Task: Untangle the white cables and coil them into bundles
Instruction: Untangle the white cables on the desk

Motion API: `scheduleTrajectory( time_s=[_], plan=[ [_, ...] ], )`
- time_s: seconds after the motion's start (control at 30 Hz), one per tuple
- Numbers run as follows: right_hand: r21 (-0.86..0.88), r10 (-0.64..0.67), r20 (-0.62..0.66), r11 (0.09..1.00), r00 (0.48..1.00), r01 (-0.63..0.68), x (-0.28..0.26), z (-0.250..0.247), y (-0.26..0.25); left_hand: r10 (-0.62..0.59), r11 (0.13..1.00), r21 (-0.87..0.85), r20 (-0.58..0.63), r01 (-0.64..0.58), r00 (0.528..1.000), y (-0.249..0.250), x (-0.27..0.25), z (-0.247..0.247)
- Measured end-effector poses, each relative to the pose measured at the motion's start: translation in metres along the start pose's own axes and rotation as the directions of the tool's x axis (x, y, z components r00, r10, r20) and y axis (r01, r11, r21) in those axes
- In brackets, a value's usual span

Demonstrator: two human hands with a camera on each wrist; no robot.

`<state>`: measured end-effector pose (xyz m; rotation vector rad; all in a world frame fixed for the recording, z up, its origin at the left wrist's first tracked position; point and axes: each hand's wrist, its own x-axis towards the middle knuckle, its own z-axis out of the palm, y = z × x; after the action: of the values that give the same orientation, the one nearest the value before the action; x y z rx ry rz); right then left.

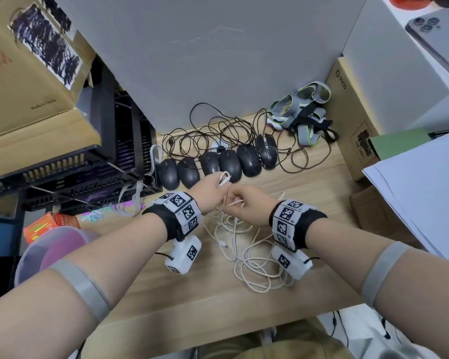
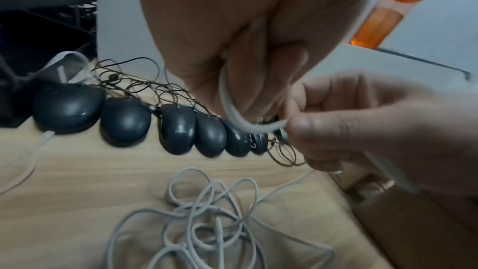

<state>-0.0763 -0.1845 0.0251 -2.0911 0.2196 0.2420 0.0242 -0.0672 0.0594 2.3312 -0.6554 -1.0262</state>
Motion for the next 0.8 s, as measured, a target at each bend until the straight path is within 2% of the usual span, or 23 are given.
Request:
scheduleTrajectory(
  time_s=[0.1, 0.27, 0.37, 0.43, 0.5, 0.6, 0.7, 0.8],
  plan=[
    [-0.047, 0.003, -0.044, 0.999, 0.999, -0.005, 0.002, -0.012, 0.006, -0.047, 0.995, -0.079, 0.128, 0.057, 0.991, -0.01, -0.001, -0.004],
    [-0.087, -0.048, -0.047, 0.995, 0.998, 0.044, 0.005, -0.018, 0.008, -0.075, 0.991, -0.091, 0.226, 0.098, 0.971, -0.013, -0.003, -0.006],
    [-0.079, -0.021, -0.115, 0.997, 0.993, 0.011, 0.008, -0.017, 0.014, -0.072, 0.985, -0.136, 0.234, 0.106, 0.97, -0.013, -0.006, -0.006],
    [-0.055, 0.004, -0.155, 0.998, 0.988, -0.012, 0.008, -0.017, 0.019, -0.075, 0.972, -0.202, 0.218, 0.12, 0.973, -0.013, -0.008, -0.006],
    [-0.044, 0.025, -0.163, 0.999, 0.986, -0.033, 0.009, -0.015, 0.022, -0.036, 0.967, -0.242, 0.188, 0.082, 0.981, -0.012, -0.01, -0.004],
    [-0.057, 0.063, -0.183, 0.996, 0.981, -0.074, 0.009, -0.014, 0.025, 0.018, 0.988, -0.152, 0.13, 0.002, 0.991, -0.008, -0.012, -0.002],
    [-0.061, 0.121, -0.179, 0.989, 0.976, -0.134, 0.007, -0.014, 0.027, -0.042, 0.993, -0.107, 0.032, 0.045, 0.999, -0.008, -0.008, 0.0],
    [-0.066, 0.156, -0.122, 0.984, 0.98, -0.165, 0.004, -0.013, 0.023, -0.189, 0.958, -0.239, -0.098, 0.162, 0.977, -0.012, -0.001, 0.002]
  ],
)
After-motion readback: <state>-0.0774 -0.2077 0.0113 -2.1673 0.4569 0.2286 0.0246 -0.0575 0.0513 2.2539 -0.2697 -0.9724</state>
